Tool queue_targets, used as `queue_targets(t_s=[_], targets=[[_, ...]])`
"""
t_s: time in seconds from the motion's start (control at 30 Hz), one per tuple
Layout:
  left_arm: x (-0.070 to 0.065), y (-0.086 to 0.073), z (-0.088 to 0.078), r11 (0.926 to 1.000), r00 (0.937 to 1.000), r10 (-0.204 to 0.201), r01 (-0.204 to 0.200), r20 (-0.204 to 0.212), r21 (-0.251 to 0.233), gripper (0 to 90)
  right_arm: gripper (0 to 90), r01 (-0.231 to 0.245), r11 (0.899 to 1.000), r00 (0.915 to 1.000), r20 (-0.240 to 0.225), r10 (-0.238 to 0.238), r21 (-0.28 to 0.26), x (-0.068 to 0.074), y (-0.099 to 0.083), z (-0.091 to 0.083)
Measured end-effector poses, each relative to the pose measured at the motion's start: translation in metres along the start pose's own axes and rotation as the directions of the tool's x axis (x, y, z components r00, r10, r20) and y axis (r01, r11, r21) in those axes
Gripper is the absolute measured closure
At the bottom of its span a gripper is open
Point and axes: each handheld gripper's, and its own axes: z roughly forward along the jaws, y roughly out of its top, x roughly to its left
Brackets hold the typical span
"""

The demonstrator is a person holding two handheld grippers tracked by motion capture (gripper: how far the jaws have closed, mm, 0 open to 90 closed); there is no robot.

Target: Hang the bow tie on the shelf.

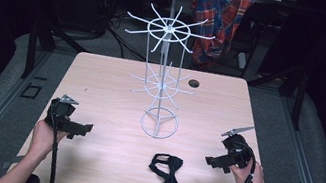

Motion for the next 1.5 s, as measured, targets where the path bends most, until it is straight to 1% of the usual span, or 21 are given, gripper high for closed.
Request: queue_targets(t_s=[0.2, 0.43, 0.47, 0.63, 0.67, 0.7, 0.73, 0.77, 0.8, 0.93, 1.0, 1.03, 1.13, 1.2, 1.27, 1.3, 1.33, 1.37, 1.4, 1.47, 1.5], targets=[[-0.002, 0.001, 0.003, 0.9999, 0.9999, 0.009, -0.009, 0.007, 0.005, 0.0, 6.3, 0.002, 1.000, 0.9997, -0.024, -0.002, 0.004, 0.008, 0.002, 0.003], [0.001, 0.001, 0.005, 0.9999, 0.9998, -0.008, 0.008, 0.017, 0.012, 0.0, 9.7, 0.028, 0.999, 0.9981, -0.055, -0.027, 0.020, 0.033, 0.010, 0.010], [0.000, 0.003, 0.007, 0.9999, 0.9999, -0.003, 0.002, 0.016, 0.013, 0.0, 9.7, 0.051, 0.998, 0.9964, -0.070, -0.047, 0.044, 0.040, 0.013, 0.014], [-0.003, 0.004, 0.009, 0.9999, 0.9997, 0.005, -0.006, 0.025, 0.016, 0.0, 13.9, 0.067, 0.996, 0.9945, -0.084, -0.062, 0.062, 0.055, 0.019, 0.021], [-0.003, 0.004, 0.009, 0.9998, 0.9996, 0.007, -0.007, 0.027, 0.019, 0.0, 18.5, 0.060, 0.996, 0.9937, -0.099, -0.053, 0.072, 0.062, 0.022, 0.027], [-0.003, 0.004, 0.009, 0.9998, 0.9996, 0.007, -0.007, 0.027, 0.019, 0.0, 18.5, 0.060, 0.996, 0.9937, -0.099, -0.053, 0.072, 0.062, 0.022, 0.027], [-0.003, 0.004, 0.010, 0.9997, 0.9996, 0.008, -0.009, 0.026, 0.021, 0.0, 25.1, 0.068, 0.992, 0.9933, -0.100, -0.057, 0.104, 0.071, 0.026, 0.034], [-0.003, 0.004, 0.010, 0.9996, 0.9996, 0.012, -0.012, 0.027, 0.024, 0.0, 25.1, 0.068, 0.992, 0.9933, -0.100, -0.057, 0.104, 0.071, 0.026, 0.034], [-0.003, 0.004, 0.010, 0.9996, 0.9996, 0.009, -0.010, 0.027, 0.027, 0.0, 27.6, 0.091, 0.989, 0.9907, -0.112, -0.077, 0.121, 0.083, 0.031, 0.043], [-0.002, 0.004, 0.011, 0.9993, 0.9993, 0.014, -0.015, 0.034, 0.035, 0.0, 31.8, 0.130, 0.981, 0.9881, -0.101, -0.116, 0.145, 0.096, 0.035, 0.051], [-0.002, 0.004, 0.011, 0.9992, 0.9994, 0.009, -0.011, 0.034, 0.037, 0.0, 34.7, 0.127, 0.979, 0.9881, -0.106, -0.111, 0.157, 0.105, 0.036, 0.058], [-0.002, 0.004, 0.011, 0.9992, 0.9994, 0.009, -0.011, 0.034, 0.037, 0.0, 34.7, 0.127, 0.979, 0.9881, -0.106, -0.111, 0.157, 0.105, 0.036, 0.058], [-0.002, 0.004, 0.012, 0.9990, 0.9993, 0.012, -0.014, 0.036, 0.043, 0.0, 37.5, 0.157, 0.967, 0.9863, -0.081, -0.143, 0.202, 0.107, 0.036, 0.063], [-0.002, 0.004, 0.012, 0.9986, 0.9992, 0.015, -0.017, 0.036, 0.049, 0.0, 39.5, 0.152, 0.966, 0.9875, -0.073, -0.140, 0.209, 0.108, 0.035, 0.066], [-0.003, 0.004, 0.013, 0.9986, 0.9992, 0.014, -0.016, 0.037, 0.050, 0.0, 44.0, 0.175, 0.962, 0.9846, -0.025, -0.173, 0.212, 0.107, 0.035, 0.066], [-0.003, 0.004, 0.013, 0.9986, 0.9992, 0.014, -0.016, 0.037, 0.050, 0.0, 44.0, 0.175, 0.962, 0.9846, -0.025, -0.173, 0.212, 0.107, 0.035, 0.066], [-0.004, 0.004, 0.014, 0.9985, 0.9991, 0.015, -0.017, 0.040, 0.052, 0.0, 44.6, 0.179, 0.959, 0.9830, -0.001, -0.184, 0.222, 0.103, 0.034, 0.068], [-0.004, 0.004, 0.014, 0.9984, 0.9990, 0.016, -0.018, 0.041, 0.053, 0.0, 45.5, 0.161, 0.964, 0.9867, -0.009, -0.162, 0.211, 0.100, 0.033, 0.070], [-0.004, 0.004, 0.014, 0.9984, 0.9990, 0.016, -0.018, 0.041, 0.053, 0.0, 45.5, 0.161, 0.964, 0.9867, -0.009, -0.162, 0.211, 0.100, 0.033, 0.070], [-0.004, 0.004, 0.014, 0.9982, 0.9989, 0.019, -0.022, 0.042, 0.056, 0.0, 53.4, 0.177, 0.958, 0.9828, 0.013, -0.184, 0.226, 0.092, 0.034, 0.067], [-0.004, 0.004, 0.014, 0.9982, 0.9989, 0.019, -0.022, 0.042, 0.056, 0.0, 53.4, 0.177, 0.958, 0.9828, 0.013, -0.184, 0.226, 0.092, 0.034, 0.067]])
